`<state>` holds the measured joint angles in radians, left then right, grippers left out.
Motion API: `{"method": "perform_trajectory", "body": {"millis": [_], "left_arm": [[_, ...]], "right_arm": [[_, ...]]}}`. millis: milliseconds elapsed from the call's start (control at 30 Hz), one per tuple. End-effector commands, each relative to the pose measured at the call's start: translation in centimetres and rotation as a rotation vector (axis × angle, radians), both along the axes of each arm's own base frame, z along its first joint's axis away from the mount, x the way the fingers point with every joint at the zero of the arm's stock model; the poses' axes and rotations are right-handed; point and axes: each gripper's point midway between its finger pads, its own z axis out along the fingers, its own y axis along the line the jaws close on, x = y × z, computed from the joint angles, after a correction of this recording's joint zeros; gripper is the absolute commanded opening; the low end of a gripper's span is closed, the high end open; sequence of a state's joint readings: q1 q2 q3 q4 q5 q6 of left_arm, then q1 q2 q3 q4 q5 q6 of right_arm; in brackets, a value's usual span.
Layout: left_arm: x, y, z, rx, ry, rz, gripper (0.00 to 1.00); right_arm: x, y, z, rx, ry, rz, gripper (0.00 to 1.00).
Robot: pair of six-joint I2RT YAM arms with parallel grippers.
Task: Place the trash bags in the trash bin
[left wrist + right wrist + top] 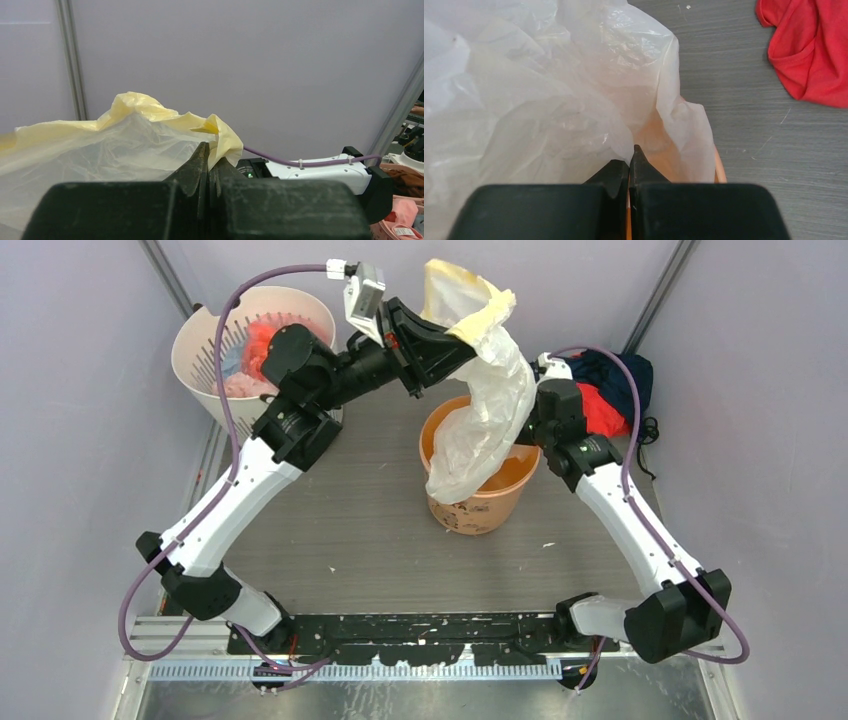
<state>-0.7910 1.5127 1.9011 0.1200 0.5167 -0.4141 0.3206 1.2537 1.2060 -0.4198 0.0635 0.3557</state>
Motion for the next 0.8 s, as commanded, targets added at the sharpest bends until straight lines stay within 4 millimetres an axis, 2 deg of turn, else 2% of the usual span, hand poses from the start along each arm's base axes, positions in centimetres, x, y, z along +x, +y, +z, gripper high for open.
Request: {"method": "perform_trajectory", "body": {"millis": [0, 67, 167, 200, 333, 433, 567, 633, 767], "left_arm": [[-0.3, 1.2, 1.7, -0.052, -0.061, 0.015, 0.0], [0.2, 1.1, 1.6, -0.052, -0.056, 0.023, 0.0], [0.6, 1.2, 1.8, -0.058, -0.056, 0.028, 0.0], [0.7, 1.2, 2.0, -0.061, -0.058, 0.029, 0.0], [1.2, 1.1, 2.5, -0.069, -0.061, 0.03, 0.0], [1.5, 1.0, 2.8, -0.067, -0.065, 0.029, 0.0], [2.3, 0.9, 3.4, -0.068, -0.07, 0.036, 0.0], [2.6, 0.9, 3.6, -0.072, -0.067, 0.036, 0.0], [3.0, 0.5, 3.8, -0.082, -0.059, 0.025, 0.0]], "right_arm": [[-1.9, -0.5, 4.6, 0.056, -0.12, 0.002, 0.07], [-3.4, -1.0, 5.9, 0.064, -0.147, 0.002, 0.32], [-5.8, -2.3, 8.2, 0.061, -0.178, -0.018, 0.6], [-6.5, -2.5, 8.8, 0.06, -0.183, -0.017, 0.65], [-10.0, -3.1, 10.4, 0.059, -0.181, 0.018, 0.69], [-13.1, -1.5, 10.6, 0.111, -0.152, 0.148, 0.64], [-17.0, 2.6, 10.9, 0.26, -0.122, 0.409, 0.63], [-17.8, 3.8, 11.0, 0.31, -0.128, 0.48, 0.65], [-17.8, 3.7, 10.8, 0.313, -0.154, 0.479, 0.67]]}}
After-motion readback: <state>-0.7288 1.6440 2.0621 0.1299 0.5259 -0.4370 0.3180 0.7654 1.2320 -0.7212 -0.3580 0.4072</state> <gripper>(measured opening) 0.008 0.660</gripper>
